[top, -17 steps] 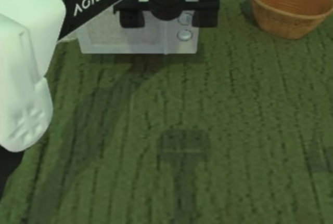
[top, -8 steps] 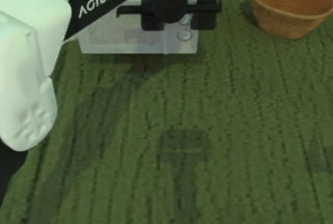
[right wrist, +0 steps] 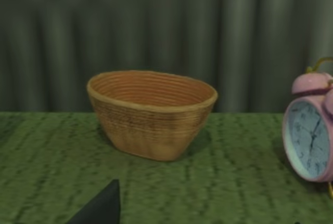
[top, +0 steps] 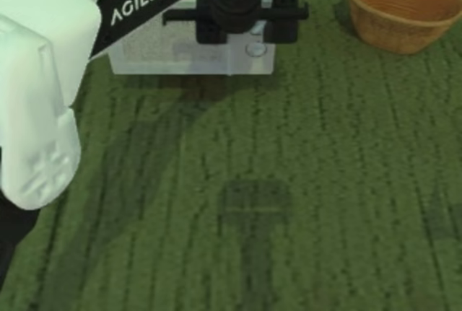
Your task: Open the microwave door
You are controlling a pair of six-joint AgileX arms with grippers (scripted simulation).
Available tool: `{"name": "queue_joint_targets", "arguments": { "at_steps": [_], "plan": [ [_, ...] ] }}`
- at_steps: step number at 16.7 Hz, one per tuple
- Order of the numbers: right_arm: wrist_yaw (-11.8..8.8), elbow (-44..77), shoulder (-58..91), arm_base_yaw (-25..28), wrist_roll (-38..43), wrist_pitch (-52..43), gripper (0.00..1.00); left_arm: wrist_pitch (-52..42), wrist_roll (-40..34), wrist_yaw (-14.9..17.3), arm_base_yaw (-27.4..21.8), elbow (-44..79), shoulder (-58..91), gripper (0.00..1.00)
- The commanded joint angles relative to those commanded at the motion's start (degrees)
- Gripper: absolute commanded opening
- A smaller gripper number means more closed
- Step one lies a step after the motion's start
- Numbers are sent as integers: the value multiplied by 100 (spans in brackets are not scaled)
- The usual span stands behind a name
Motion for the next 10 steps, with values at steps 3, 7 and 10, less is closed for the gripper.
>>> {"name": "queue_joint_targets", "arguments": {
  "at_steps": [3, 7, 10],
  "plan": [
    [0, 0, 0, 0, 0, 0, 100, 67, -64, 106, -185, -236, -66, 0],
    [0, 0, 0, 0, 0, 0, 100, 232, -110, 5, -177, -761, -380, 0],
    [0, 0, 0, 0, 0, 0, 100, 371, -156, -70, -182, -1106, -626, 0]
  ]
}}
